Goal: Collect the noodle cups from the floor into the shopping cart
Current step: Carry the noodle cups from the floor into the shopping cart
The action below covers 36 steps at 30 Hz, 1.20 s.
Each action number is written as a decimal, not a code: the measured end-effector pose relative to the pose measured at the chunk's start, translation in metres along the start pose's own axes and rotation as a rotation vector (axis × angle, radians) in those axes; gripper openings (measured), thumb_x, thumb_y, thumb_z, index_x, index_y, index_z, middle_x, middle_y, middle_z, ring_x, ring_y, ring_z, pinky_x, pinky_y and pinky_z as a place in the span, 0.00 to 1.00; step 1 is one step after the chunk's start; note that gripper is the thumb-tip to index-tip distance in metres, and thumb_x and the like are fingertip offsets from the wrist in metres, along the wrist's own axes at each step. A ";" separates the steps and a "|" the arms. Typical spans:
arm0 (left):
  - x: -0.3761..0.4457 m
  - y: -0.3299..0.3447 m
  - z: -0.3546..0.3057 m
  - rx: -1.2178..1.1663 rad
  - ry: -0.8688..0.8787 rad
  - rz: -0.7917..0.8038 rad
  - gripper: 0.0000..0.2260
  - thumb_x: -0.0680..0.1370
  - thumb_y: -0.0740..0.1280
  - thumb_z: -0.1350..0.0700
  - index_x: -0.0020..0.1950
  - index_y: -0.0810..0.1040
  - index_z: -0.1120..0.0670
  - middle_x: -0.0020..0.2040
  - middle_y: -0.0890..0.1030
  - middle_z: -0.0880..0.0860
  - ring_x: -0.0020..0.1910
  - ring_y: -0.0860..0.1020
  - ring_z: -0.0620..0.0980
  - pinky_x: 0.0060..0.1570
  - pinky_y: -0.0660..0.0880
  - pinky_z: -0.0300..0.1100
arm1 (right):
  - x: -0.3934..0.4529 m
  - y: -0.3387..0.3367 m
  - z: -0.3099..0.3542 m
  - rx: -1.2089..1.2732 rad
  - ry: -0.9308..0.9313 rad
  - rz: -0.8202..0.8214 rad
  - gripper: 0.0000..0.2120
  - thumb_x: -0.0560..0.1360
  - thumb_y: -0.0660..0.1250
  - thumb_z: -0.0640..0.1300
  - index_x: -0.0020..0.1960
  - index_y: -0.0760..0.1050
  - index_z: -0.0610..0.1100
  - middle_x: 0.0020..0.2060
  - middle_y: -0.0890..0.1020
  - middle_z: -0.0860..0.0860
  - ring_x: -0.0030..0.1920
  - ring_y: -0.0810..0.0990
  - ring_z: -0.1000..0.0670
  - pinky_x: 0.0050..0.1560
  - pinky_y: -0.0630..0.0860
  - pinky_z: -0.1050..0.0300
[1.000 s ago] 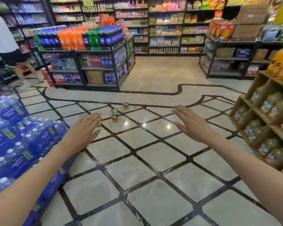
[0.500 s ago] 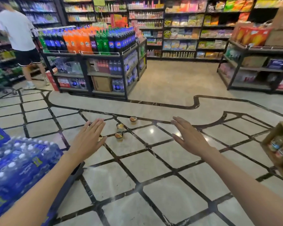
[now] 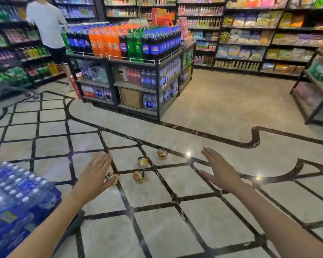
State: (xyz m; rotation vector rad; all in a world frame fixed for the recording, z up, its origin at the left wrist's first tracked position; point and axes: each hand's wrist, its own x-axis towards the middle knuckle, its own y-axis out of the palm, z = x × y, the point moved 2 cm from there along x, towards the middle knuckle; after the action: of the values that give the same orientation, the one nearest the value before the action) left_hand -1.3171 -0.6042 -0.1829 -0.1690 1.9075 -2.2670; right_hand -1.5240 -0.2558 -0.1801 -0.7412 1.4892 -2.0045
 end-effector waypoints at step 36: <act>0.613 0.606 0.124 -0.434 -0.368 0.421 0.49 0.70 0.75 0.49 0.77 0.40 0.48 0.79 0.49 0.51 0.77 0.50 0.49 0.74 0.51 0.43 | 0.649 0.601 -0.309 0.336 0.222 0.450 0.53 0.65 0.77 0.55 0.77 0.46 0.47 0.77 0.55 0.52 0.75 0.58 0.51 0.70 0.60 0.61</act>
State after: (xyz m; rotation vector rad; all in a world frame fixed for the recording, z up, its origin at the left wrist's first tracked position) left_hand -1.8564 -0.9496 -0.7733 -0.1992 1.9719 -1.4295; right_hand -2.1452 -0.6512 -0.7595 -0.0373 1.2464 -1.9477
